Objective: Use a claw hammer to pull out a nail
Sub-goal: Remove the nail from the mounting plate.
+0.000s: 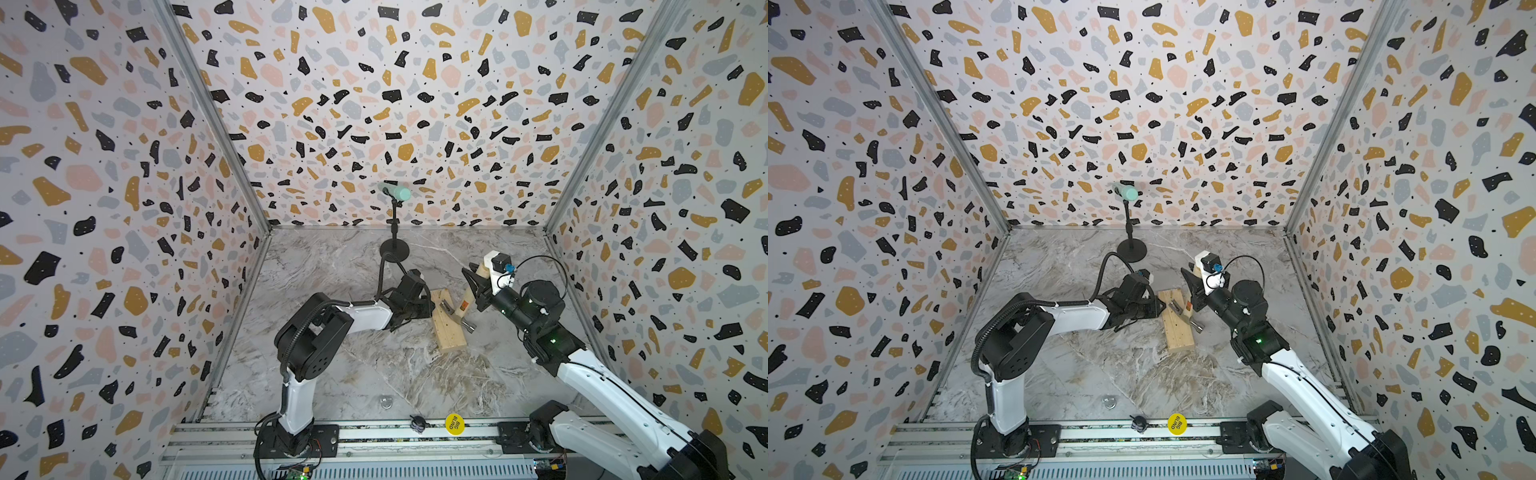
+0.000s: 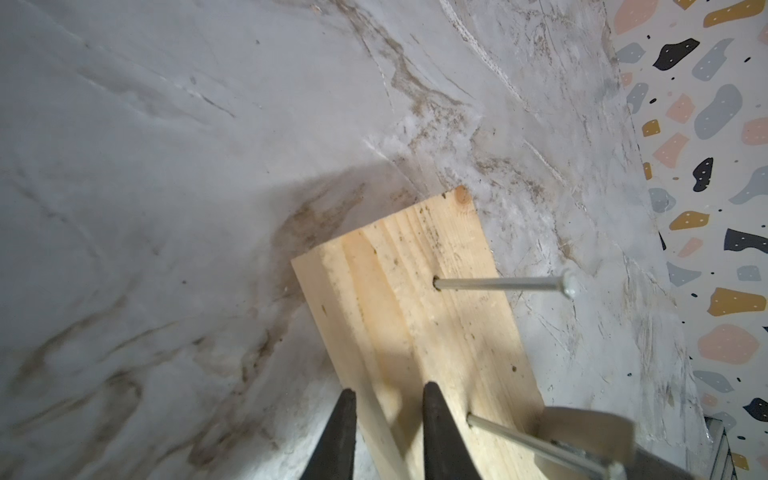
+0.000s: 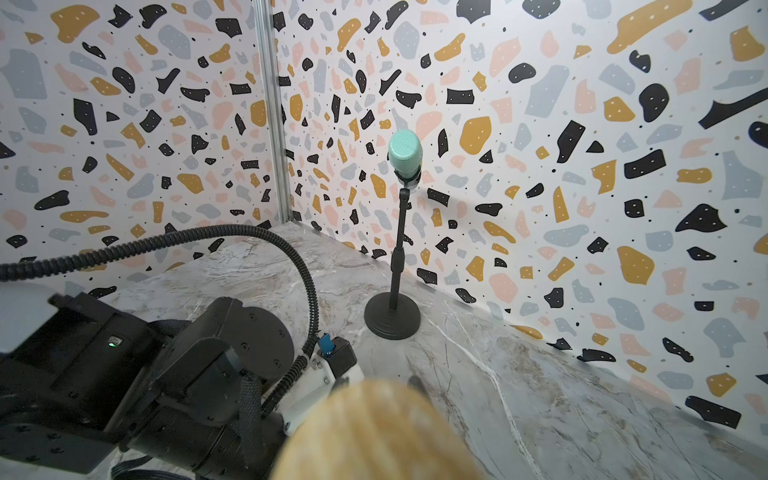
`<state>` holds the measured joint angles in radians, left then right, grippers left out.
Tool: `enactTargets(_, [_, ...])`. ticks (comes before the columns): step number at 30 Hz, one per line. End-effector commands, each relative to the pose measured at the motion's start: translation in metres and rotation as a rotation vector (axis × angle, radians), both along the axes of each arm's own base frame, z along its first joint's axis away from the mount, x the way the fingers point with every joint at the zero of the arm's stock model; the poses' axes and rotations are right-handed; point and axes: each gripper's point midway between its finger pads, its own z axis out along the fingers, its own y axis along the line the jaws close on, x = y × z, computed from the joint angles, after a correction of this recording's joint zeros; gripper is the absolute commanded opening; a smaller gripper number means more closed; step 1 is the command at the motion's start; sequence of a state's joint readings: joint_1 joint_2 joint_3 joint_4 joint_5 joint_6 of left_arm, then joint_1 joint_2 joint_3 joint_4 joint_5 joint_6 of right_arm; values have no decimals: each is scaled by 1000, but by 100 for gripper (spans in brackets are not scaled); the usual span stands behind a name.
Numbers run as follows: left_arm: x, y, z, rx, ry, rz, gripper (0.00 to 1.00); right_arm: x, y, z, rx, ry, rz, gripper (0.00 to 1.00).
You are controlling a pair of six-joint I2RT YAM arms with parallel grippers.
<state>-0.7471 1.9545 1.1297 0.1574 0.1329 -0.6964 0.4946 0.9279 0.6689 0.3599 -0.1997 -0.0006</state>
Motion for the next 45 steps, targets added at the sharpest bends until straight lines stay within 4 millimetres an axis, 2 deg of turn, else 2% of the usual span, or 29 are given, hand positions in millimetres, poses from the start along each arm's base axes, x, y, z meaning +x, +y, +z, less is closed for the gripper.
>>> enactTargets(1, [-21,18,-38,92,107,-3,23,-4,1,-14,0,46,19,0])
enactTargets(21, [-27,21,-49,82,137,9,23,-17,-7,-29,50,70,11,0])
enactTargets(35, [-29,25,-49,89,140,16,22,-27,-20,-29,99,62,-29,0])
enactTargets(45, [-32,29,-54,106,146,24,22,-31,-20,-33,120,74,-13,0])
